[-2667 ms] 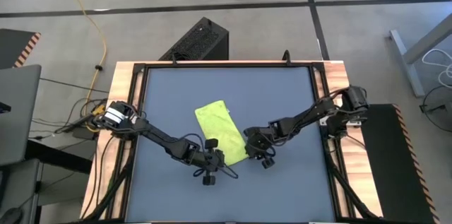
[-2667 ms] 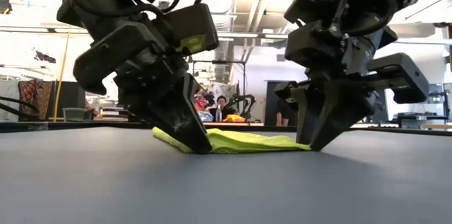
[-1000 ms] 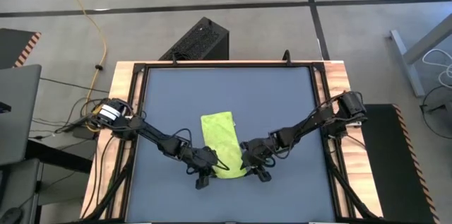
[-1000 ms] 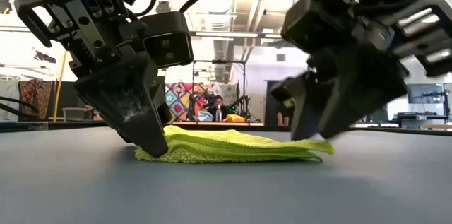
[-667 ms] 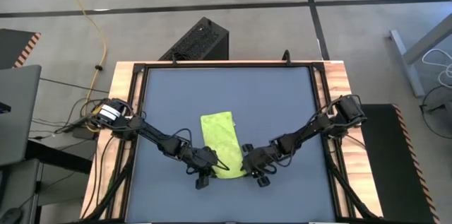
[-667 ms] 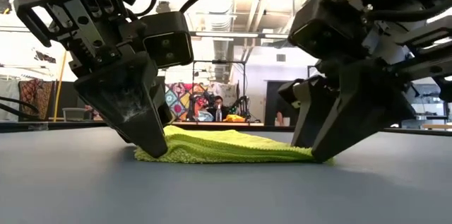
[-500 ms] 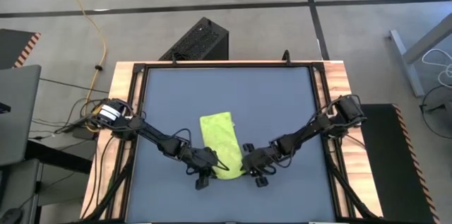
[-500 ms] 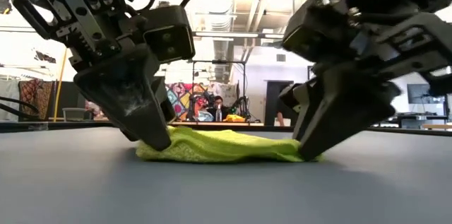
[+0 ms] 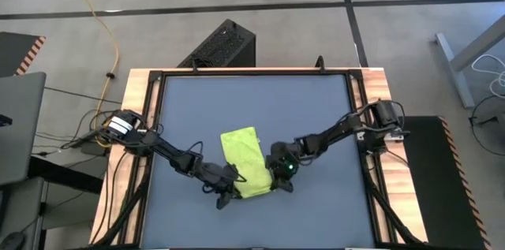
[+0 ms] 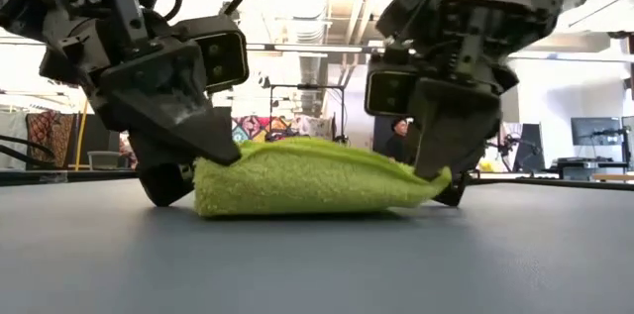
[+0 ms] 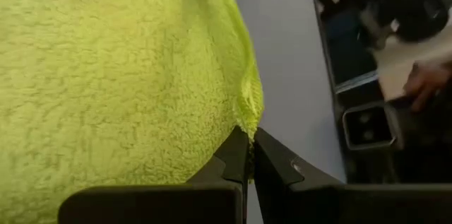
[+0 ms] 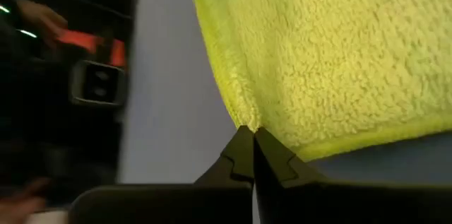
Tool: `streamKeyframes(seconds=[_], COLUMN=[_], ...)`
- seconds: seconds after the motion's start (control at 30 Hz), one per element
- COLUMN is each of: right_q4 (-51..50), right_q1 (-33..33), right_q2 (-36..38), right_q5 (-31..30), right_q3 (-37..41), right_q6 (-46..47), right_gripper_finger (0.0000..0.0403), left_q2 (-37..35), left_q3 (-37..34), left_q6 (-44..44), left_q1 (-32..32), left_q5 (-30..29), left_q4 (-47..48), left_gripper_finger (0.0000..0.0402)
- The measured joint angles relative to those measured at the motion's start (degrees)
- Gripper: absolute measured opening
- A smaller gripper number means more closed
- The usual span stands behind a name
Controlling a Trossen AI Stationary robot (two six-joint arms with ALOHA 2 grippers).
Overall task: Roll towel
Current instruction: Roll the green towel
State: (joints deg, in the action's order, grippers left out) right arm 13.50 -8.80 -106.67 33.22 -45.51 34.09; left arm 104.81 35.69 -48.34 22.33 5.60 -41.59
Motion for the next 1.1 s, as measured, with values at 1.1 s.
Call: streamKeyframes(seconds=[1.1], right_q4=[-18.6], right_q1=[2.98], right_q2=[-0.35], right_q5=[-9.86], right_q3=[-6.98], right_q6=[16.81], right_gripper_finger=[0.0014], left_q2=[-17.04], left_q3=[9.32], left_q6=[24.2], left_q1=[-0.8], left_q5=[-11.6], left_q4=[40.69], left_gripper_finger=[0.0027])
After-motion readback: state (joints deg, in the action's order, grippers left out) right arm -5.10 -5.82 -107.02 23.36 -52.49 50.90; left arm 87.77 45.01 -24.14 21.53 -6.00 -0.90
